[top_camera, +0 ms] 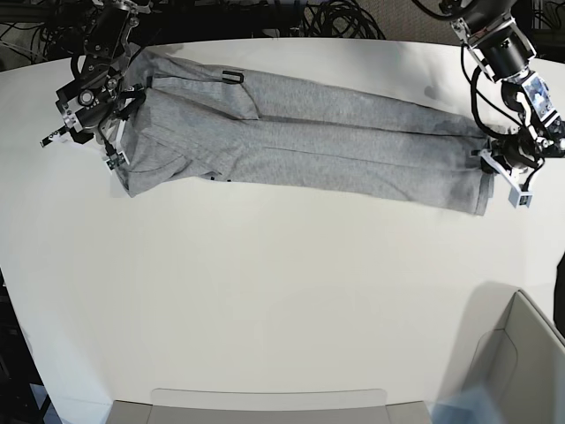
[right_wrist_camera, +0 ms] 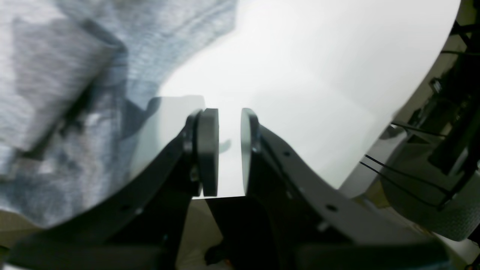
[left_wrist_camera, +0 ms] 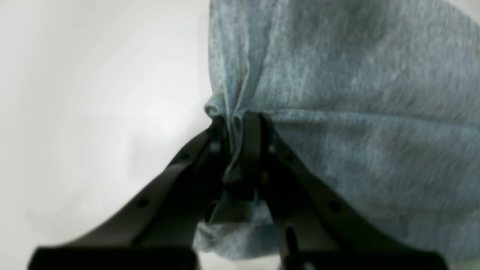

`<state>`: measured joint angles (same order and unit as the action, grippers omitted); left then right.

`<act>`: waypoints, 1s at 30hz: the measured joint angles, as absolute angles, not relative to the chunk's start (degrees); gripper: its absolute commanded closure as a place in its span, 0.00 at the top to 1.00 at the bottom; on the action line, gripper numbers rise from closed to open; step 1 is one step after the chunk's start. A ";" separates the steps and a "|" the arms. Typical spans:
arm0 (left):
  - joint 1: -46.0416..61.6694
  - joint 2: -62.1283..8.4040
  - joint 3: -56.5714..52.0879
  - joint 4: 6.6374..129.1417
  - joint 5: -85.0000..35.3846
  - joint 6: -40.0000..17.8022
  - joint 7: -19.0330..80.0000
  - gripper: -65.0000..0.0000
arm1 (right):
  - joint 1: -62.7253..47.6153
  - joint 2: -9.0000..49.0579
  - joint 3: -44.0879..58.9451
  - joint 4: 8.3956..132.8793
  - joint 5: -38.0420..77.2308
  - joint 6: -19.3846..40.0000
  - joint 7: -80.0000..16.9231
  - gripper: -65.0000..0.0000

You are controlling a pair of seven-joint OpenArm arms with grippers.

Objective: Fold the T-shirt properly
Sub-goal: 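Grasp the strip end with the left gripper and fold it toward the right gripper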

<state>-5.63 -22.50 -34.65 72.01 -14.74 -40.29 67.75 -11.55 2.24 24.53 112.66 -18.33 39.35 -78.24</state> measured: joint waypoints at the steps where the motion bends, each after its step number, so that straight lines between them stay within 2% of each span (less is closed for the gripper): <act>1: -5.34 -22.50 -34.65 73.95 -14.00 -40.32 70.59 0.00 | -11.55 2.22 24.53 112.66 -18.35 39.35 -78.24 0.17; 7: -2.90 -21.89 -34.85 90.26 -12.10 -39.92 79.59 0.00 | -11.57 2.22 24.53 112.68 -18.33 39.35 -78.30 0.17; 12: -2.24 -17.19 -34.74 102.56 -12.27 -39.92 80.58 0.00 | -11.60 2.20 24.53 112.68 -18.33 39.35 -78.30 0.17; 16: 2.44 -13.43 -32.86 111.46 -12.69 -39.90 79.92 0.00 | -11.57 2.17 24.53 112.73 -18.28 39.35 -78.26 0.17; 23: 8.45 -7.05 -22.20 115.81 -12.91 -39.92 80.60 0.00 | -11.40 2.22 24.53 112.75 -18.26 39.35 -78.30 0.17; 30: 8.29 -2.46 -20.23 115.87 -12.62 -40.05 80.82 0.00 | -11.22 2.20 24.53 112.77 -18.33 39.35 -78.24 0.17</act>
